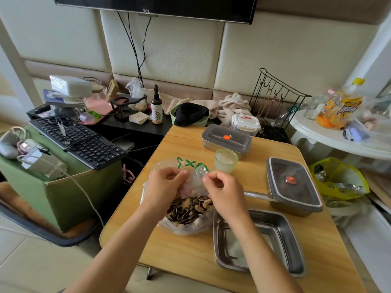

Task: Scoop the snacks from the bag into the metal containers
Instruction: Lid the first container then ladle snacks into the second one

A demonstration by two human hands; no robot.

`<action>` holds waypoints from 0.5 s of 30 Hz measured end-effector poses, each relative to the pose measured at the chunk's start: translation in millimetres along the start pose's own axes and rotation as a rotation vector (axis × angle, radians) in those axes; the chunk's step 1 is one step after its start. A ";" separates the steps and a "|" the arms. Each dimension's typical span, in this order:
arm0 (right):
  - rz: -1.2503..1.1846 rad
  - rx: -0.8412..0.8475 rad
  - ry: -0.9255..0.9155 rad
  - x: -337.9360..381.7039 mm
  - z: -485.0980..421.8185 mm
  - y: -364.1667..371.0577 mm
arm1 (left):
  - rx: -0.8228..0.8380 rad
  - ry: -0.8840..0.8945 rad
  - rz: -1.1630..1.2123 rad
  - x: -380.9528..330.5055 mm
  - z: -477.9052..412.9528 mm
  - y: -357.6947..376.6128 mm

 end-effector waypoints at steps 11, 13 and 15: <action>-0.065 -0.079 0.115 -1.4 1.1 4.9 | -0.345 0.446 -0.481 0.8 6.2 13.6; -0.038 -0.079 0.055 0.5 1.7 5.8 | -0.189 0.332 -0.416 1.9 5.2 19.0; -0.036 -0.046 0.015 1.1 2.8 7.5 | -0.085 0.217 -0.355 4.6 4.2 20.3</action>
Point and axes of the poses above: each hand's wrist, its own z-axis away from the middle knuckle, its own y-axis out of the palm, x = y × z, the point moved 1 cm from there along -z, towards the middle knuckle, and after that the axes turned 15 degrees about -y, right-handed, at the moved point
